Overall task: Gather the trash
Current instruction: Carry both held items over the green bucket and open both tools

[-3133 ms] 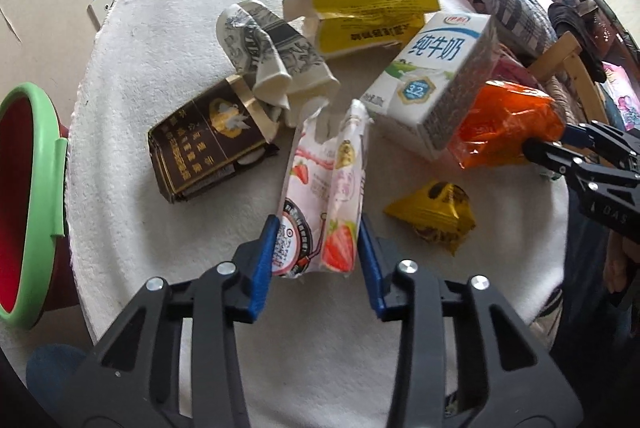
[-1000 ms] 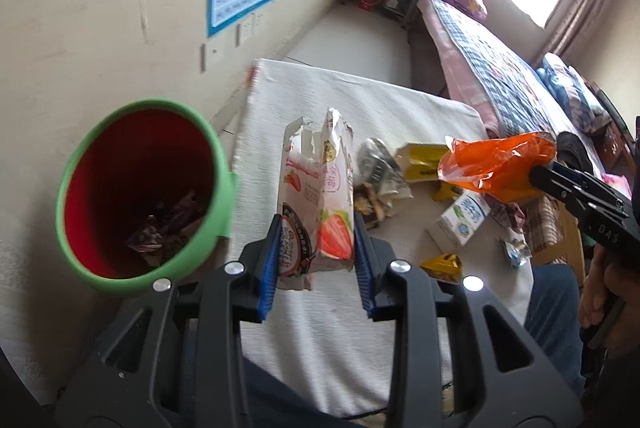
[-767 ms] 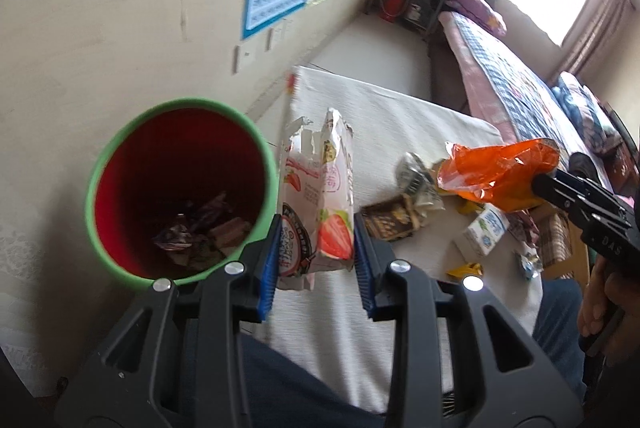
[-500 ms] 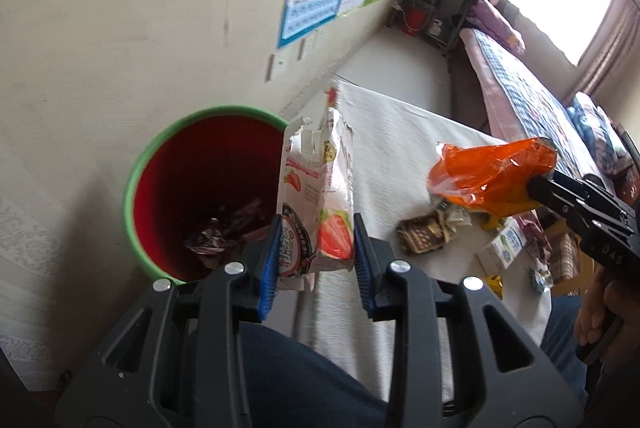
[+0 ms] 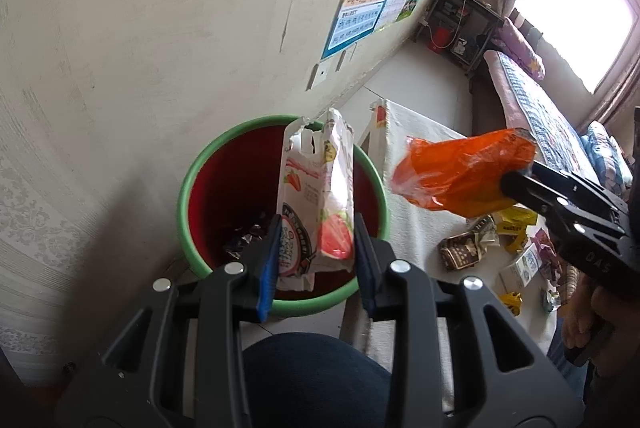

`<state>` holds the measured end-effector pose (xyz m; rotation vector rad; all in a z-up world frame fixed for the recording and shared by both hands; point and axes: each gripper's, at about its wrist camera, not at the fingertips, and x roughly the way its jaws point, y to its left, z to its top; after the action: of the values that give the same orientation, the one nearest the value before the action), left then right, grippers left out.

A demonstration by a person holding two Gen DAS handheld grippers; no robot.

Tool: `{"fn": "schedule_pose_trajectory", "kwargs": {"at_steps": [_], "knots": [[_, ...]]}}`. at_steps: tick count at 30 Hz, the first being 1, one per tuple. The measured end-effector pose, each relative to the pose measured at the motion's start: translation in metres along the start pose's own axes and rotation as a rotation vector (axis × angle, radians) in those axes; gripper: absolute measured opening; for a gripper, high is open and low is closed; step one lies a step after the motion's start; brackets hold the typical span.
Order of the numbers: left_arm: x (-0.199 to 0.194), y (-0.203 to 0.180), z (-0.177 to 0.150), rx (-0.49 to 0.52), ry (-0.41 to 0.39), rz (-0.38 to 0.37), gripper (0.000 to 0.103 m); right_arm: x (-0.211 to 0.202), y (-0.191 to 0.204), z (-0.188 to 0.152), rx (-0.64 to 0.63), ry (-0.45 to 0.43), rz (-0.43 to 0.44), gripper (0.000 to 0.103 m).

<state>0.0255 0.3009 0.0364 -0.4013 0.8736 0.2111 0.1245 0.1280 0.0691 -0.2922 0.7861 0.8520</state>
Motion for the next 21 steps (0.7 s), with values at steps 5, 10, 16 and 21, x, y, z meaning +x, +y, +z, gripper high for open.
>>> {"fn": "schedule_pose_trajectory", "kwargs": {"at_steps": [5,10,16,21], "knots": [[0.007,0.014,-0.001,-0.016,0.011,0.010,0.032,0.020,0.014,0.010,-0.043,0.004,0.007,0.045],[0.013,0.023,-0.002,-0.031,0.016,0.016,0.032,0.041,0.021,0.017,-0.060,0.026,0.007,0.045],[0.021,0.032,-0.001,-0.047,0.022,0.019,0.032,0.065,0.025,0.022,-0.067,0.047,0.004,0.045],[0.026,0.038,-0.001,-0.063,0.029,0.027,0.032,0.077,0.030,0.021,-0.068,0.062,0.010,0.045]]}}
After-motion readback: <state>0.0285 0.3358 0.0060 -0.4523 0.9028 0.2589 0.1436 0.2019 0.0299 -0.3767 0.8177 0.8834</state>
